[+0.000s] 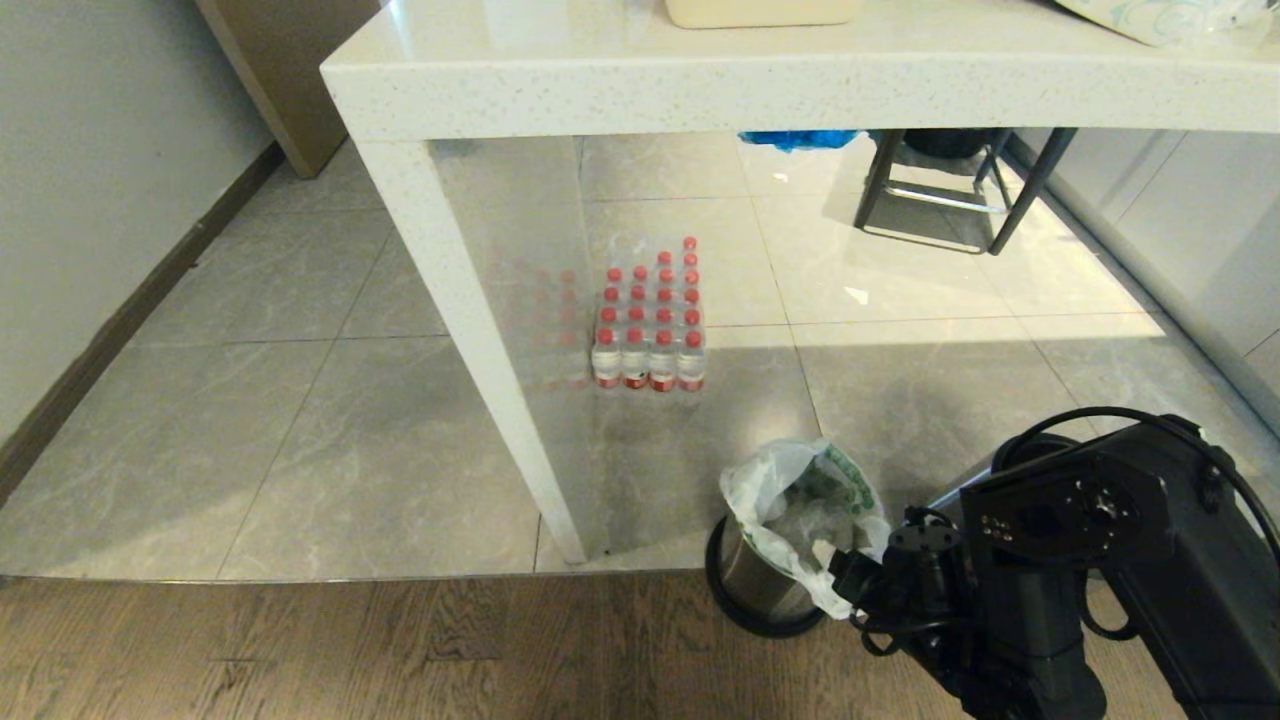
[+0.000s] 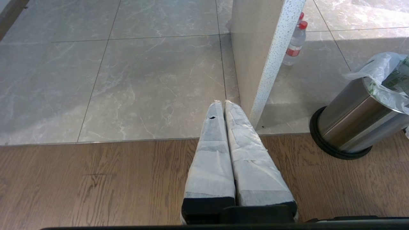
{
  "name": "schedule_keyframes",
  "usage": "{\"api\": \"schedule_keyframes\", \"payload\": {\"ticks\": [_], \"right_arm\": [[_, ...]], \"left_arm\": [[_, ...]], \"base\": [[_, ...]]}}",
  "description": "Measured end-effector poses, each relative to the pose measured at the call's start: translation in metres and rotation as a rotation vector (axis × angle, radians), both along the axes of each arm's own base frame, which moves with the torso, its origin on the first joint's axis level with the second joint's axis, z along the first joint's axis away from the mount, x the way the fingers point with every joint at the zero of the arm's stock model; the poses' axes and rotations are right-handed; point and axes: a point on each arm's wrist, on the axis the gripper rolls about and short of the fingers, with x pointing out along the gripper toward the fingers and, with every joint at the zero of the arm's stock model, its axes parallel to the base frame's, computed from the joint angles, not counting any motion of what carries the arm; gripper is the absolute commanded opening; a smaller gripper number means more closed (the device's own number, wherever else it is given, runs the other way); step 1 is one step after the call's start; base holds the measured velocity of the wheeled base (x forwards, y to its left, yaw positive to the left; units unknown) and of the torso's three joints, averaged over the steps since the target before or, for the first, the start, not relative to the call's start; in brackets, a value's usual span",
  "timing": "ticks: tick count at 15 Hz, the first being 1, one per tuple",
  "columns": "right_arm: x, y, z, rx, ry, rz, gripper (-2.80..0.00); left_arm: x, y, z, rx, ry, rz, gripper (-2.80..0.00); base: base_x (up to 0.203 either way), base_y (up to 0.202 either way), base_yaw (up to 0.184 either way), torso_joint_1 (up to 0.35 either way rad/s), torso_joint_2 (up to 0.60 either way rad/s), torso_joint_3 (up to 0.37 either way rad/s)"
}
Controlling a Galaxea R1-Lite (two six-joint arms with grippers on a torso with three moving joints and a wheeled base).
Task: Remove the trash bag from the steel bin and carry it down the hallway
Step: Pick up the trash bag
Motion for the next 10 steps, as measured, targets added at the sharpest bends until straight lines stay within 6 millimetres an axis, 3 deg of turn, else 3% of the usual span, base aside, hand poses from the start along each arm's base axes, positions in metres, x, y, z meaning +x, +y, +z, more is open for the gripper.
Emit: {"api": "schedule_keyframes", "payload": {"ticks": [5, 10], "right_arm": [[0.02, 0.008, 0.003, 0.022, -0.084, -0.066, 0.0], [0.027, 0.015, 0.006, 0.071, -0.118, -0.077, 0.0]], "left_arm": [[0.0, 0.0, 0.0, 0.0, 0.0, 0.0, -2.8], [0.0, 0.0, 0.0, 0.0, 0.0, 0.0, -2.8]], "base": [[0.0, 0.0, 0.0, 0.0, 0.0, 0.0], [0.0, 0.0, 0.0, 0.0, 0.0, 0.0]]}}
